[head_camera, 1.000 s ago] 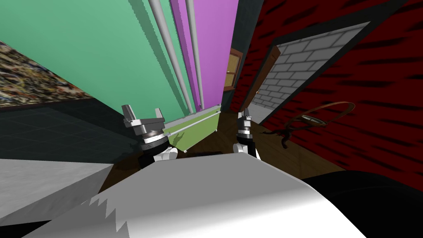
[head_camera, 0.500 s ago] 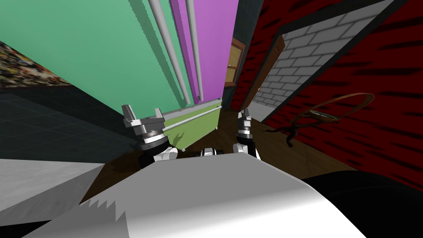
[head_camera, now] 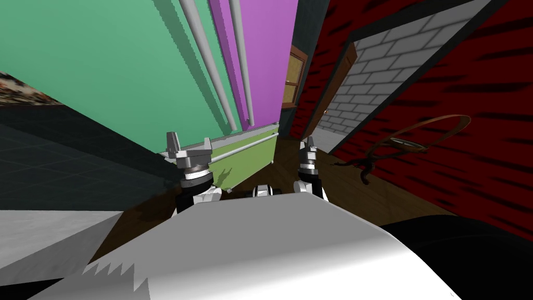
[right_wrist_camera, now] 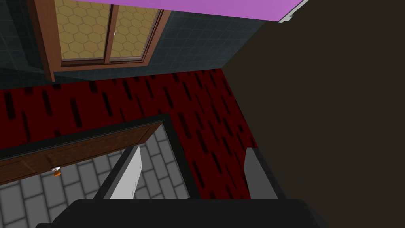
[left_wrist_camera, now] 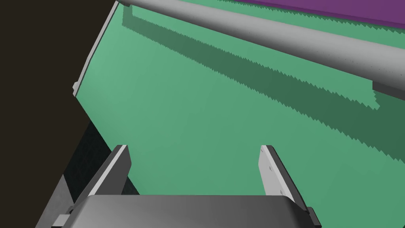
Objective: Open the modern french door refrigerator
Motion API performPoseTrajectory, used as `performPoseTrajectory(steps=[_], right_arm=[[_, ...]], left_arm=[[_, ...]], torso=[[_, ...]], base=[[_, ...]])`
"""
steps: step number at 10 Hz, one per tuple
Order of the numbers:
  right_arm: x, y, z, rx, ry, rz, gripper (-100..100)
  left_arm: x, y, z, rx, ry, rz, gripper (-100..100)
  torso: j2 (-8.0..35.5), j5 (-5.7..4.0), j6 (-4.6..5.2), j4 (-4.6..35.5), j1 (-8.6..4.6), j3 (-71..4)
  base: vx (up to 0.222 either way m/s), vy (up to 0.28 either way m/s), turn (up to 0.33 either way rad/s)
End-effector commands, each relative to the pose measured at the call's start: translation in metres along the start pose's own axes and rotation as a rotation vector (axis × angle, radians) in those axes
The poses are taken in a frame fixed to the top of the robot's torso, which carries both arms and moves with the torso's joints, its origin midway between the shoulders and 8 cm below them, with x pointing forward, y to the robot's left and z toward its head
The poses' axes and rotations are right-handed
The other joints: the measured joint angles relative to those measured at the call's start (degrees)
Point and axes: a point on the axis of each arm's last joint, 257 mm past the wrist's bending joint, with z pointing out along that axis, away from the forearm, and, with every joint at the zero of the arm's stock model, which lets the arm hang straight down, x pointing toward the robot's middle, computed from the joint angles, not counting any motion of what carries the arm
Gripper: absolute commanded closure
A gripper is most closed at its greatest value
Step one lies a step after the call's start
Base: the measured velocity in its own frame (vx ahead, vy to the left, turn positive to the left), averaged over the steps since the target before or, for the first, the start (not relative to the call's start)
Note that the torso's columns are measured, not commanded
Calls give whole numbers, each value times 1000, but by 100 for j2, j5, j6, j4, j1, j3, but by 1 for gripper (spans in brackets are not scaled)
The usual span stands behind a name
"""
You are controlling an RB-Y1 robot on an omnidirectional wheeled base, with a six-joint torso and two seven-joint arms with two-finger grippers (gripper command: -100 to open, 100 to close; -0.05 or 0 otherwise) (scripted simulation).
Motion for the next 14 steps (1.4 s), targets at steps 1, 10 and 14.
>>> performPoseTrajectory(steps=[1,10,14], right_arm=[[0,0,0,0,0,0,0],[0,0,0,0,0,0,0],[0,0,0,0,0,0,0]], left_arm=[[8,13,-2,-25,49,-6,-100],[22,68,-11,-74,53,-96,-100],[30,89,-15,-96,63,-130,-100]], torso=[[2,1,0,1,2,1],[6,-1,-1,2,-2,3],[2,-1,0,0,-3,0]], base=[[97,-21,-99],[138,-22,-97],[148,-14,-94]])
